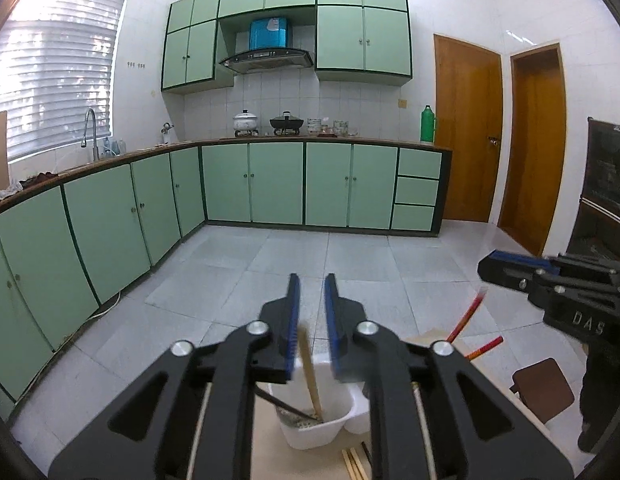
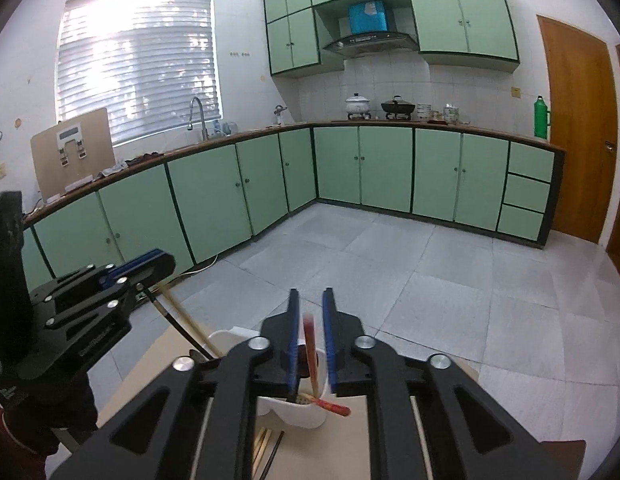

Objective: Organize utensils
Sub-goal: 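Lower both chopsticks into the white holder and open both grippers, then move both grippers back over the remaining chopsticks on the mat, then grasp the black chopstick with the right gripper while the left grasps a red-patterned chopstick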

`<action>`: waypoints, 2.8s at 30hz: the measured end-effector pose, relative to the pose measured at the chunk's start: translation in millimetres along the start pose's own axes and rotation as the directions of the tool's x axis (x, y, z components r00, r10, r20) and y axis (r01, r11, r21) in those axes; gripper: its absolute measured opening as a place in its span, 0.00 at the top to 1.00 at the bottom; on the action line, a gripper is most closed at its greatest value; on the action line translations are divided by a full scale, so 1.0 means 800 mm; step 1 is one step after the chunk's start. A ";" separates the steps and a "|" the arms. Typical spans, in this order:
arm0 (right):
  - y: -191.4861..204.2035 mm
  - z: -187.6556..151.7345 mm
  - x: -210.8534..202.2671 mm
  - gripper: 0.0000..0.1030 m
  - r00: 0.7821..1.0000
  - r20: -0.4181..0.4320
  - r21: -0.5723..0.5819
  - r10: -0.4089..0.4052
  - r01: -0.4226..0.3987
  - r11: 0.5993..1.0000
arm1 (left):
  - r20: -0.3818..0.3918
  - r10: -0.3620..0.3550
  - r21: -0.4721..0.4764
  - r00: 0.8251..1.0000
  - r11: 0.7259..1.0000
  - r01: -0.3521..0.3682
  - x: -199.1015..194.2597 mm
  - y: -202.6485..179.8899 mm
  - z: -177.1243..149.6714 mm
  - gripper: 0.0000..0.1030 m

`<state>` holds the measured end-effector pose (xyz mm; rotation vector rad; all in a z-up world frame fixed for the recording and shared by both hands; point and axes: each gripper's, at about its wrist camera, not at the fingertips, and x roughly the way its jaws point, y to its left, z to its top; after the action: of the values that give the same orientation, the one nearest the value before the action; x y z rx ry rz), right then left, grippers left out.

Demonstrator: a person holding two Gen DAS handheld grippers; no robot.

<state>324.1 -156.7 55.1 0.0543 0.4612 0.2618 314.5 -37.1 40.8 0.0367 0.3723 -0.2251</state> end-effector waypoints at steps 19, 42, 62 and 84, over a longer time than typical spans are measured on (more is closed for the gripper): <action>0.001 -0.135 -0.121 0.11 0.997 0.048 0.069 -0.053 0.050 0.996 | -0.051 0.026 -0.035 0.998 0.999 -0.027 -0.133 0.000 -0.131 0.21; 0.065 -0.337 -0.088 0.20 0.941 -0.337 0.102 -0.040 0.079 0.992 | -0.419 0.080 -0.070 0.904 0.990 -0.121 -0.135 0.019 -0.307 0.17; 0.102 -0.353 -0.067 0.37 0.907 -0.411 -0.020 -0.094 0.095 0.995 | -0.492 0.084 -0.064 0.866 0.989 -0.133 -0.126 0.009 -0.331 0.17; 0.101 -0.350 -0.063 0.93 0.916 -0.399 -0.007 -0.038 0.038 0.999 | -0.482 0.048 -0.065 0.875 0.994 -0.090 -0.133 -0.016 -0.328 0.17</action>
<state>136.2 -93.5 -164.9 -0.0080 0.8692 0.2343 121.8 -6.9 -164.8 0.0207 0.8772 -0.1256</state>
